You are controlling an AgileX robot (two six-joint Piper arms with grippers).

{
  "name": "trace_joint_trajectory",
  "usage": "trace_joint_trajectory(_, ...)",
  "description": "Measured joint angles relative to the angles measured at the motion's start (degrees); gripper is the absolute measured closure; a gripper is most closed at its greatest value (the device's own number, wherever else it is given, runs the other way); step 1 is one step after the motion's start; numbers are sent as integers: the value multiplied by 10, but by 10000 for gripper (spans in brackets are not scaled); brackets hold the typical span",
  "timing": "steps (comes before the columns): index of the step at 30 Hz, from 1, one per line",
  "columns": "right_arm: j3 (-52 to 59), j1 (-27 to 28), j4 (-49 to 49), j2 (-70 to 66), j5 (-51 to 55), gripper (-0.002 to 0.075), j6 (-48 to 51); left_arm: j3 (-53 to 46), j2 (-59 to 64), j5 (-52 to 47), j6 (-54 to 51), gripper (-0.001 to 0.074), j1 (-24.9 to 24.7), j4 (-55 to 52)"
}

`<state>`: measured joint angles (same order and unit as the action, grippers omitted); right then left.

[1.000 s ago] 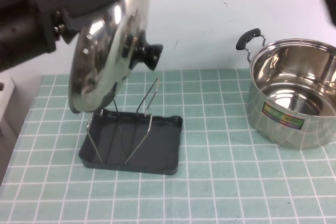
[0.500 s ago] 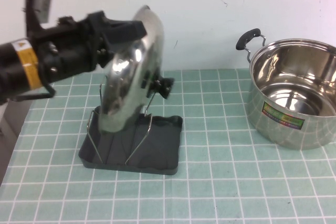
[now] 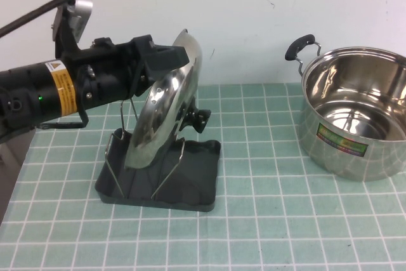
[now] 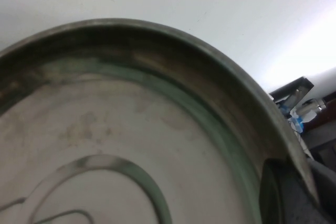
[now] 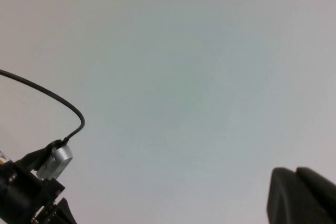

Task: Put pot lid on rack
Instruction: Place the pot lid on the pot rack

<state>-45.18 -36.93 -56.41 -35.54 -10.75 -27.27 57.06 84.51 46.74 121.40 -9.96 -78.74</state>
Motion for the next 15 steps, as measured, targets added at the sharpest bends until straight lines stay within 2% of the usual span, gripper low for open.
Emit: trace_joint_trajectory(15,0,0,3,0,0,727,-12,0,18,-37,-3,725,0,-26)
